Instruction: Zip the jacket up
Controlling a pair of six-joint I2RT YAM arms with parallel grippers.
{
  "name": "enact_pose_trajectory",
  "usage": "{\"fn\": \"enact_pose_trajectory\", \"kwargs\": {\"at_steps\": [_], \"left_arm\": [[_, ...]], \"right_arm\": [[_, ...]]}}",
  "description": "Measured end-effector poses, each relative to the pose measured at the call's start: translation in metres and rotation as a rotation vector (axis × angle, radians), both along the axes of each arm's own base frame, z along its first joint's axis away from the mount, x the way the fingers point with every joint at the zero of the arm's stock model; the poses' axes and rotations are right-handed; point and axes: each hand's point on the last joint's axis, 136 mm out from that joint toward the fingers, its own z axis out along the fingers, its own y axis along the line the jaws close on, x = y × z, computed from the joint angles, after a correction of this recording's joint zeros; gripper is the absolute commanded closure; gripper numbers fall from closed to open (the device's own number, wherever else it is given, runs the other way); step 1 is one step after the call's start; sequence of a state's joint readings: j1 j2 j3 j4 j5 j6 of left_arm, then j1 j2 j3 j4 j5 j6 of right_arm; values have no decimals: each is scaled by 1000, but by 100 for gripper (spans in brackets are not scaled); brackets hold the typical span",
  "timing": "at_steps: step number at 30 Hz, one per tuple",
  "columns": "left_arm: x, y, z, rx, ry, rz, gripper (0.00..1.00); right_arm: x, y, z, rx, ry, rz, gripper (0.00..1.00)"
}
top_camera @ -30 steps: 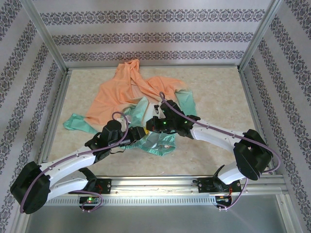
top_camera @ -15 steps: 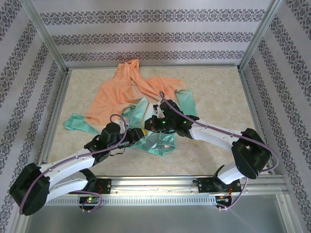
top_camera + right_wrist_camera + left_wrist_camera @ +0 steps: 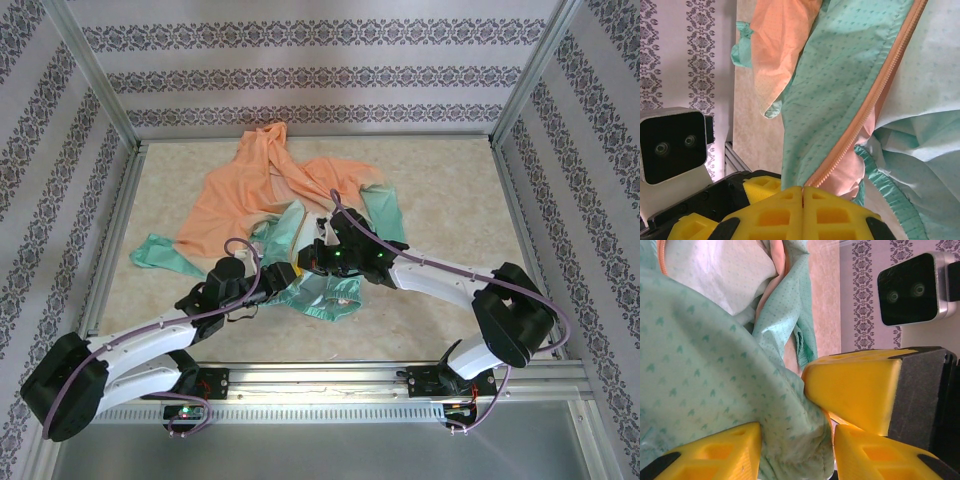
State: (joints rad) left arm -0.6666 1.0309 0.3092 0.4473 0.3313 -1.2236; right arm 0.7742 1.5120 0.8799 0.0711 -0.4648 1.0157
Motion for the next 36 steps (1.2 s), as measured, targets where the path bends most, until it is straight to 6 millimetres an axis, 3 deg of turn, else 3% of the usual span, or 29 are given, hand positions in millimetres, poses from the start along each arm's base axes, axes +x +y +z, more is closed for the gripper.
{"fn": "enact_pose_trajectory", "kwargs": {"at_steps": [12, 15, 20, 27, 36], "left_arm": [[1, 0, 13, -42, -37, 8, 100], [-1, 1, 10, -39, -31, 9, 100], [-1, 2, 11, -50, -44, 8, 100], [-3, 7, 2, -46, -40, 12, 100], [-1, 10, 2, -34, -55, 7, 100]], "right_arm": [[-1, 1, 0, 9, 4, 3, 100], [-1, 1, -1, 9, 4, 3, 100], [-3, -2, -3, -18, -9, 16, 73], [-3, -26, -11, -140, -29, 27, 55], [-5, -63, -63, -530, -28, 90, 38]]}}
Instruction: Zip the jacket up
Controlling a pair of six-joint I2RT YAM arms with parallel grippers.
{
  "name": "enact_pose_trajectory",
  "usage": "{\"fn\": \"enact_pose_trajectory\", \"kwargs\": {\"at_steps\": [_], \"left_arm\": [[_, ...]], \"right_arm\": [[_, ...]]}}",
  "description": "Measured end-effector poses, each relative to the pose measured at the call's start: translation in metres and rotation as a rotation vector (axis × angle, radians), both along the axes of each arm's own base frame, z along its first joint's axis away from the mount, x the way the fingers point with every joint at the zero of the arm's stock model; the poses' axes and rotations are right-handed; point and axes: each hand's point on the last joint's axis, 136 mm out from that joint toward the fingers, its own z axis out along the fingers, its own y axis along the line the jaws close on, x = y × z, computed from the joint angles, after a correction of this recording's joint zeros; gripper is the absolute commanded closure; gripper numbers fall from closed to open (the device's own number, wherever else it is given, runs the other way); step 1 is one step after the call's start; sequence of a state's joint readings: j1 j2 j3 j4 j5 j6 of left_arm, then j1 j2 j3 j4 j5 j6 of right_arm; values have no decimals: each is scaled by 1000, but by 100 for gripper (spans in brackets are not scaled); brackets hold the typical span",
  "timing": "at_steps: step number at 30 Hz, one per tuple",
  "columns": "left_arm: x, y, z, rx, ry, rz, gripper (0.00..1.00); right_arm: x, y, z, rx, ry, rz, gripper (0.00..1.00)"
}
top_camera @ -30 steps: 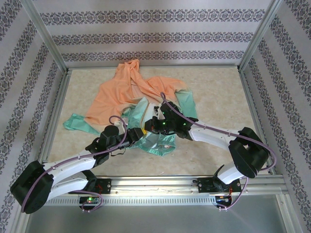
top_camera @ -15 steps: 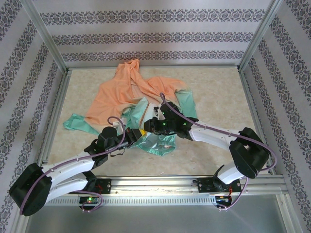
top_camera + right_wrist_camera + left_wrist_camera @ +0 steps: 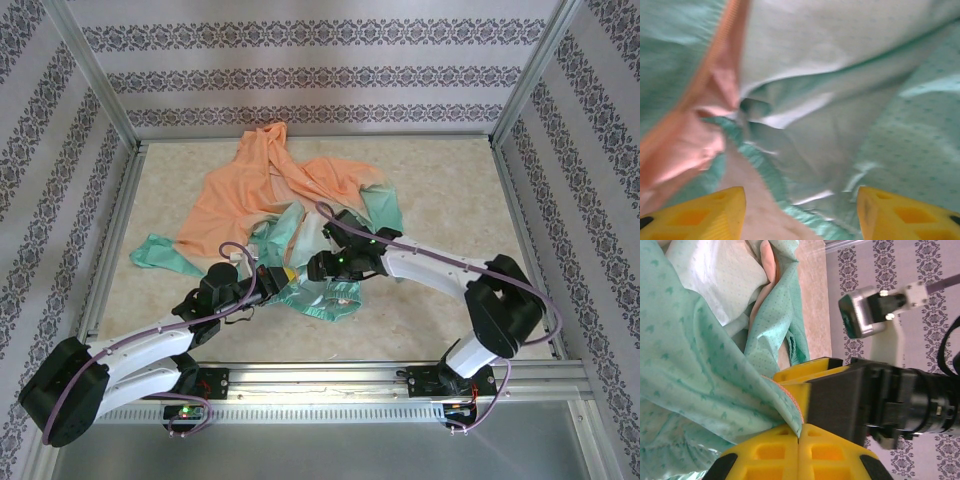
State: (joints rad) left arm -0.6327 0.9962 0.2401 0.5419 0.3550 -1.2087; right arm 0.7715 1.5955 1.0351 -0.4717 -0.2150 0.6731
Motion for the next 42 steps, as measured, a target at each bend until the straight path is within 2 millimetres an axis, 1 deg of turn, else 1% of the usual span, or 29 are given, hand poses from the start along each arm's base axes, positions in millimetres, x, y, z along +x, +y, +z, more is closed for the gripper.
{"fn": "enact_pose_trajectory", "kwargs": {"at_steps": [4, 7, 8, 10, 12, 13, 15, 17, 19, 20, 24, 27, 29, 31, 32, 34, 36, 37, 38, 39, 40, 41, 42], "left_arm": [[-1, 0, -1, 4, -1, -9, 100], [-1, 1, -1, 8, -2, -7, 100], [-1, 1, -1, 9, -3, -9, 100], [-1, 1, -1, 8, -6, -12, 100], [-2, 1, 0, 8, -9, -16, 100], [-3, 1, -1, 9, -9, -16, 100], [-4, 4, -3, 13, -8, -15, 100], [-4, 5, -6, 19, -4, -14, 100], [-4, 6, -7, 25, -2, -12, 100], [-4, 6, -8, 28, 0, -10, 100], [-4, 7, -8, 31, -3, -12, 100], [-3, 7, -10, 36, -1, -11, 100], [-3, 7, -12, 42, 5, -12, 100], [-3, 7, -16, 50, 13, -16, 100], [-3, 7, -18, 55, 17, -17, 100], [-3, 7, -22, 65, 26, -19, 100], [-3, 6, -27, 76, 37, -22, 100], [-3, 6, -29, 82, 44, -24, 100], [-3, 5, -31, 87, 50, -28, 100], [-3, 5, -33, 93, 55, -30, 100], [-2, 4, -33, 95, 58, -33, 100], [-2, 3, -34, 99, 60, -37, 100], [-1, 2, -34, 100, 62, -41, 100]], "right_arm": [[-5, -14, -24, -170, -10, 35, 36], [-7, -23, -47, -276, 6, 57, 37], [-7, -28, -54, -310, 16, 60, 38], [-8, -35, -65, -360, 27, 67, 47], [-6, -39, -65, -385, 17, 76, 64], [-5, -39, -64, -388, 6, 76, 75], [-2, -40, -60, -391, -14, 79, 88], [0, -39, -52, -377, -41, 86, 95], [4, -36, -38, -348, -79, 91, 99], [5, -33, -30, -327, -101, 94, 100], [9, -21, -2, -232, -161, 108, 100], [9, -5, 17, -128, -192, 136, 100], [7, 6, 32, -39, -214, 155, 97], [4, 11, 40, 41, -223, 165, 95], [3, 10, 41, 74, -219, 162, 93], [2, -1, 31, 128, -190, 125, 85], [2, -26, 7, 138, -127, 39, 77], [1, -47, -12, 130, -75, -29, 74], [-2, -65, -29, 116, -22, -93, 74], [-7, -84, -44, 98, 27, -156, 73], [-12, -98, -54, 82, 62, -207, 72], [-19, -111, -61, 68, 91, -247, 69], [-23, -116, -59, 69, 96, -263, 67]]}}
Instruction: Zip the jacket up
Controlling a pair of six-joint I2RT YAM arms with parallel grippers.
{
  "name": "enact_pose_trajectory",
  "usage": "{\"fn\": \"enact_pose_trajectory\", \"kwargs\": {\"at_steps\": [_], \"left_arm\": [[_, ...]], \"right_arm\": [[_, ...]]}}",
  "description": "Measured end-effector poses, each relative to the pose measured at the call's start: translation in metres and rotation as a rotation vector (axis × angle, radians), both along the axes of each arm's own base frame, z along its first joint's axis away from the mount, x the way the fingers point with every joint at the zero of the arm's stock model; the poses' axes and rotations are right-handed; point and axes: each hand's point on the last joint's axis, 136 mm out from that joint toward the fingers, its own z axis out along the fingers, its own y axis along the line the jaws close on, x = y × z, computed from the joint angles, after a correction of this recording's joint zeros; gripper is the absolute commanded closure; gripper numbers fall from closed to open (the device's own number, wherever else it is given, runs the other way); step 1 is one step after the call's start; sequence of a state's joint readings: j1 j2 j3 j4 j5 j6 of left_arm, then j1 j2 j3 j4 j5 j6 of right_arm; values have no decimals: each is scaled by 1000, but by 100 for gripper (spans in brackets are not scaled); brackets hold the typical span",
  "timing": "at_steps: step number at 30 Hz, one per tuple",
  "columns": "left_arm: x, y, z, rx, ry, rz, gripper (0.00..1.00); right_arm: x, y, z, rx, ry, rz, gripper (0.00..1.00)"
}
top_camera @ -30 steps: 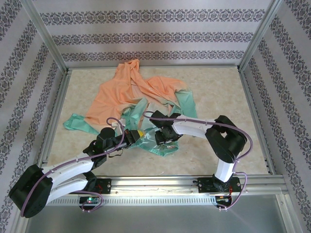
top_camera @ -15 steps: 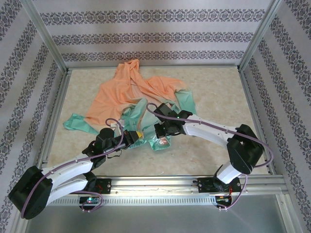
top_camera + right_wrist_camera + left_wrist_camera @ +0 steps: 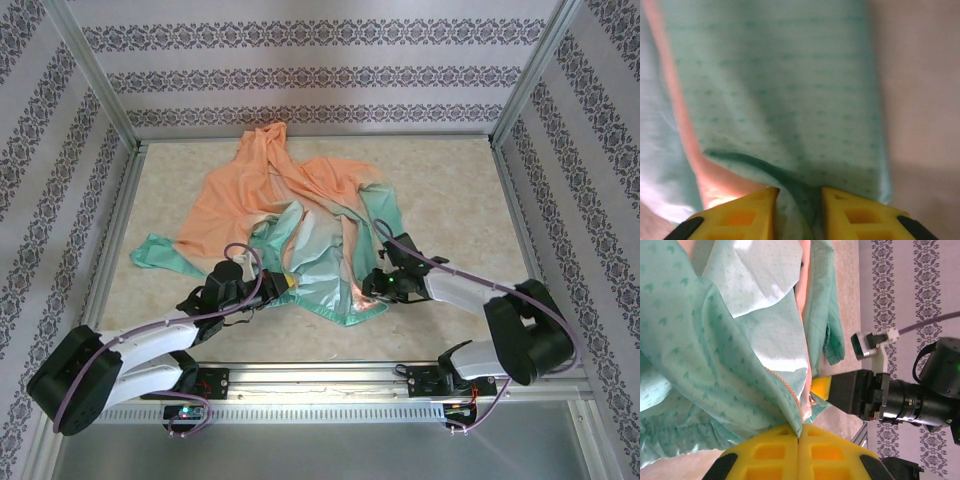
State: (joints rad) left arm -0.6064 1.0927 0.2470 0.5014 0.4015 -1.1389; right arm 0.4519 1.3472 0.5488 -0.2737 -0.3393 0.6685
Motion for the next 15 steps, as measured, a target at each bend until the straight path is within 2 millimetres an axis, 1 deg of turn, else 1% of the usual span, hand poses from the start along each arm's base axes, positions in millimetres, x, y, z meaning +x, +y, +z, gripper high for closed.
{"fn": "enact_pose_trajectory", "kwargs": {"at_steps": [2, 5, 8, 11, 15], "left_arm": [[1, -3, 0, 3, 3, -12, 100], [2, -5, 0, 4, 9, -22, 100], [4, -6, -1, 5, 17, -26, 100], [3, -7, -2, 6, 20, -30, 100], [3, -7, -2, 4, 20, -33, 100]], "right_arm": [[0, 0, 14, 15, -36, 3, 65], [7, 2, 37, 28, -102, 16, 63], [16, 3, 51, 9, -140, 38, 61], [18, 6, 56, -42, -152, 83, 58], [15, 19, 54, -149, -150, 193, 52]]}}
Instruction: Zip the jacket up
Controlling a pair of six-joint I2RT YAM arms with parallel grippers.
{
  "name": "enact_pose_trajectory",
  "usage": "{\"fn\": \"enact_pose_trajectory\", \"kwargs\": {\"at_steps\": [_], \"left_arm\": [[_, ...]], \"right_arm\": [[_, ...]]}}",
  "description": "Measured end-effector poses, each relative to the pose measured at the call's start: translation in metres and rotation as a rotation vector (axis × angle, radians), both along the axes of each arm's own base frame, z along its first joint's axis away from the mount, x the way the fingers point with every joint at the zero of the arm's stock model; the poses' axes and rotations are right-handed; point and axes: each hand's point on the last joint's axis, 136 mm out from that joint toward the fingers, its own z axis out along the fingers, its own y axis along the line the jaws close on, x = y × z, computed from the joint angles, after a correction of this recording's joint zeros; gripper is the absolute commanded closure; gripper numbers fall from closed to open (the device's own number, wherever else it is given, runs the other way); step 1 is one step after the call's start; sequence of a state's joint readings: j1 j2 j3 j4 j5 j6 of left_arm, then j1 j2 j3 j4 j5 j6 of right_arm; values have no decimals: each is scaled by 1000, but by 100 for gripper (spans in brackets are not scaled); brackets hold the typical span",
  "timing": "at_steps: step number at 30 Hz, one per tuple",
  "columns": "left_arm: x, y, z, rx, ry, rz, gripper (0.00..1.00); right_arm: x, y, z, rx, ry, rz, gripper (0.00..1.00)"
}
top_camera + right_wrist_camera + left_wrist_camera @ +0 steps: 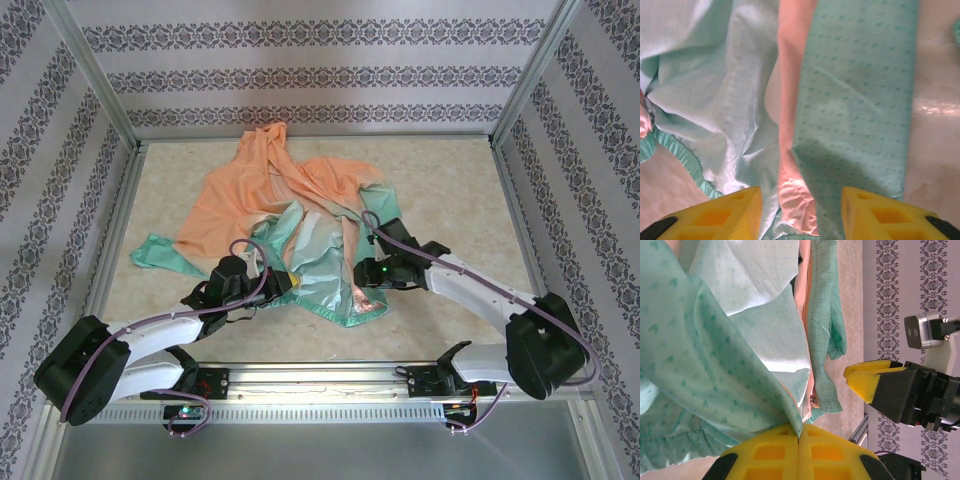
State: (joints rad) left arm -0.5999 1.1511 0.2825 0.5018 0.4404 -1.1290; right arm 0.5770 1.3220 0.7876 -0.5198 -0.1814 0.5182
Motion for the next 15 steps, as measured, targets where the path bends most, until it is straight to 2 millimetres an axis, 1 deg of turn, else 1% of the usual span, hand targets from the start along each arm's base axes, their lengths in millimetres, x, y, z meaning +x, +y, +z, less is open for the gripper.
{"fn": "enact_pose_trajectory", "kwargs": {"at_steps": [3, 5, 8, 10, 12, 15], "left_arm": [[0, 0, 0, 0, 0, 0, 100], [0, 0, 0, -1, -1, 0, 100], [0, 0, 1, -1, -2, 0, 100], [0, 0, 2, -4, -6, 0, 100], [0, 0, 6, -11, -16, 0, 100], [0, 0, 13, -23, -34, 0, 100]], "right_arm": [[1, 6, -9, -100, 13, 55, 51], [2, 4, -20, -175, 30, 70, 53], [2, -11, -36, -306, 58, 68, 64], [3, -20, -40, -369, 65, 60, 71], [5, -26, -38, -402, 52, 56, 85], [9, -26, -28, -407, 14, 54, 100]]}}
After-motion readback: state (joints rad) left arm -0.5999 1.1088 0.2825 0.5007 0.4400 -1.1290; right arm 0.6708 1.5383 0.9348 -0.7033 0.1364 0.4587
